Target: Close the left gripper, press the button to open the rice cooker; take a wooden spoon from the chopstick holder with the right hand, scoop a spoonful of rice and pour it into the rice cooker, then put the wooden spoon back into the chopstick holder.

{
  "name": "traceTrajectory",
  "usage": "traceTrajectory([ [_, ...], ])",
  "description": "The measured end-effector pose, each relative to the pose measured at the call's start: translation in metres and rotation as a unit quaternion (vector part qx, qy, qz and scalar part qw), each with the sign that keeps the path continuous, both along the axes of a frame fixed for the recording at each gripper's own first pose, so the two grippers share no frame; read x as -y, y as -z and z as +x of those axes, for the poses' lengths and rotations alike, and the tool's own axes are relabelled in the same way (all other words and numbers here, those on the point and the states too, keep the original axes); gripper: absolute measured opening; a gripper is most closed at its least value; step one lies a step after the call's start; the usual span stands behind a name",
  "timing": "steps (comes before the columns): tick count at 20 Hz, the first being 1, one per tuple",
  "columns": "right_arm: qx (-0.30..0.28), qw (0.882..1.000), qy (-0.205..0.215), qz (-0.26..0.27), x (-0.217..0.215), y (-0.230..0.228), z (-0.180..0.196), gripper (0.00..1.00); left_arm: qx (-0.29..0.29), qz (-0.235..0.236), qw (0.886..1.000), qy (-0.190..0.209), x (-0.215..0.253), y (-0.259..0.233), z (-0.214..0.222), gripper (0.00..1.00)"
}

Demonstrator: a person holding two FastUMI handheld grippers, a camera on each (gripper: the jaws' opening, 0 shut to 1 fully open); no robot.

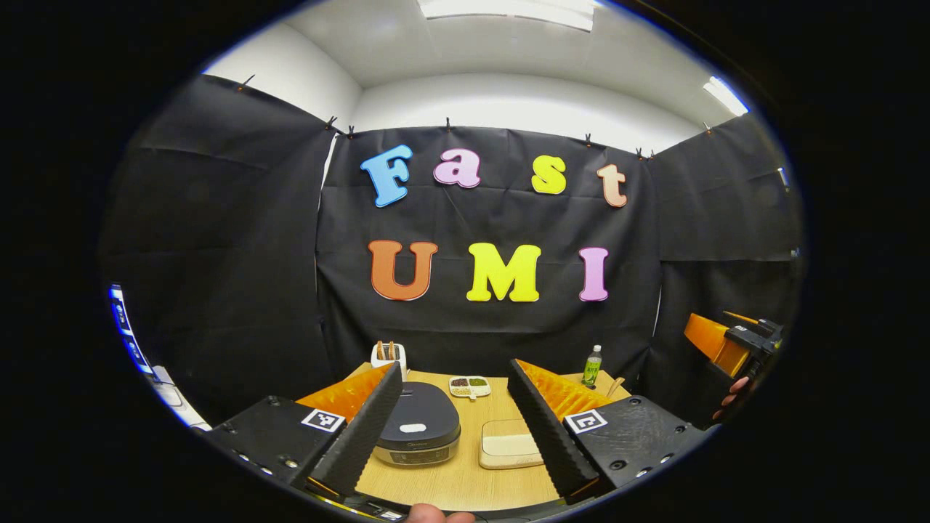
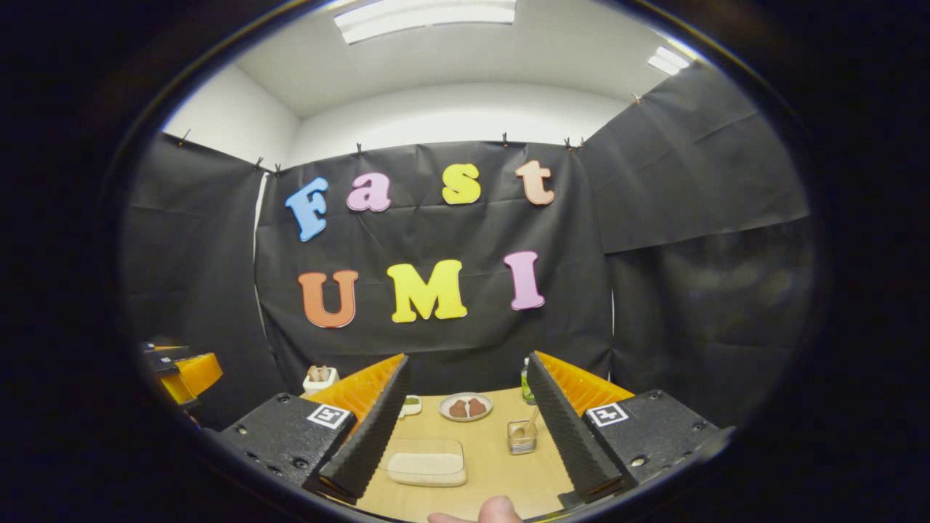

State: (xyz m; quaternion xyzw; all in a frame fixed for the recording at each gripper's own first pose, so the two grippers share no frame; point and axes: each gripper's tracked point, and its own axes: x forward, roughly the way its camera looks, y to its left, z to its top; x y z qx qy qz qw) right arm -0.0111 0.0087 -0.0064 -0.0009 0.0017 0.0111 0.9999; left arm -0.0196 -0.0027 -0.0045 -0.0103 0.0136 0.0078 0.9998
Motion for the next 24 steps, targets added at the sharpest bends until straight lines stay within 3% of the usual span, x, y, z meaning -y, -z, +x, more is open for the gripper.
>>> traceTrajectory([
  [14, -0.007, 1.000, -0.002, -0.007, -0.009, 0.003, -0.012, 1.00, -0.020, -0.009, 1.000, -0.002, -0.004, 0.015, -0.011, 0.95],
  [24, -0.015, 0.998, -0.063, -0.003, -0.035, 0.031, 0.087, 1.00, -0.084, -0.018, 0.995, -0.049, -0.009, 0.058, 0.063, 0.95],
])
